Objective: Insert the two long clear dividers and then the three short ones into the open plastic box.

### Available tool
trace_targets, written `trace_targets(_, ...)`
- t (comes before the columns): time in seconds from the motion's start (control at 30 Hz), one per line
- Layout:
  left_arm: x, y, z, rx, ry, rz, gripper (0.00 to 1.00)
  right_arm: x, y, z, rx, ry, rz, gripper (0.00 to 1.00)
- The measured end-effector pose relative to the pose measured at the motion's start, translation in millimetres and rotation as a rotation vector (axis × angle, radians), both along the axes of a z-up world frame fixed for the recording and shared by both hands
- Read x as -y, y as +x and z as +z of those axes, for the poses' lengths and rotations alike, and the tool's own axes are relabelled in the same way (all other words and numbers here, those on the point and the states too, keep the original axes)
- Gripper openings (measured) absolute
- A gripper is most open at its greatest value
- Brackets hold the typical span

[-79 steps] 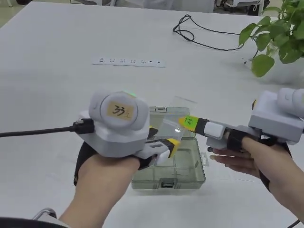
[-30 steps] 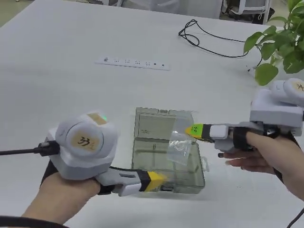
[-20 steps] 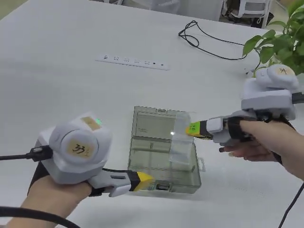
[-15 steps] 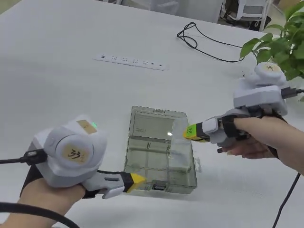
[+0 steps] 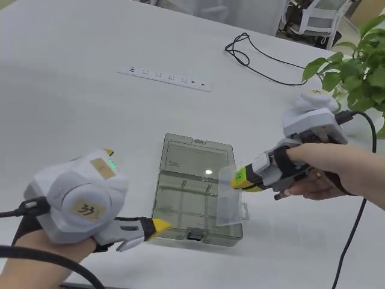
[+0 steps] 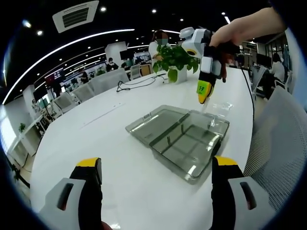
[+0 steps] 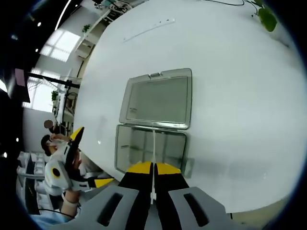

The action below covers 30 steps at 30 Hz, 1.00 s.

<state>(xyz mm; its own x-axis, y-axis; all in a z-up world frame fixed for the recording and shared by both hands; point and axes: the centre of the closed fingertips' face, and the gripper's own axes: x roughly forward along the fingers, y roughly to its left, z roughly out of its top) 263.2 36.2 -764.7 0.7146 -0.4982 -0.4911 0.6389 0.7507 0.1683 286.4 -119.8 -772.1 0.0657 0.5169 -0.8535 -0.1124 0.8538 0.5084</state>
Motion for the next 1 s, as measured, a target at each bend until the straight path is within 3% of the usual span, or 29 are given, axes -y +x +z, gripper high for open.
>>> trace_targets(0.47, -2.0, 4.1, 2.0, 0.018, -0.002, -0.003, 0.96, -11.2, 6.1, -8.9, -0.131, -0.075, 0.013, 0.02)
trace_targets(1.0, -1.6, 5.2, 0.2, 0.023, 0.016, -0.024, 0.96, -12.5, 4.5, -24.2, -0.159, -0.151, 0.027, 0.02)
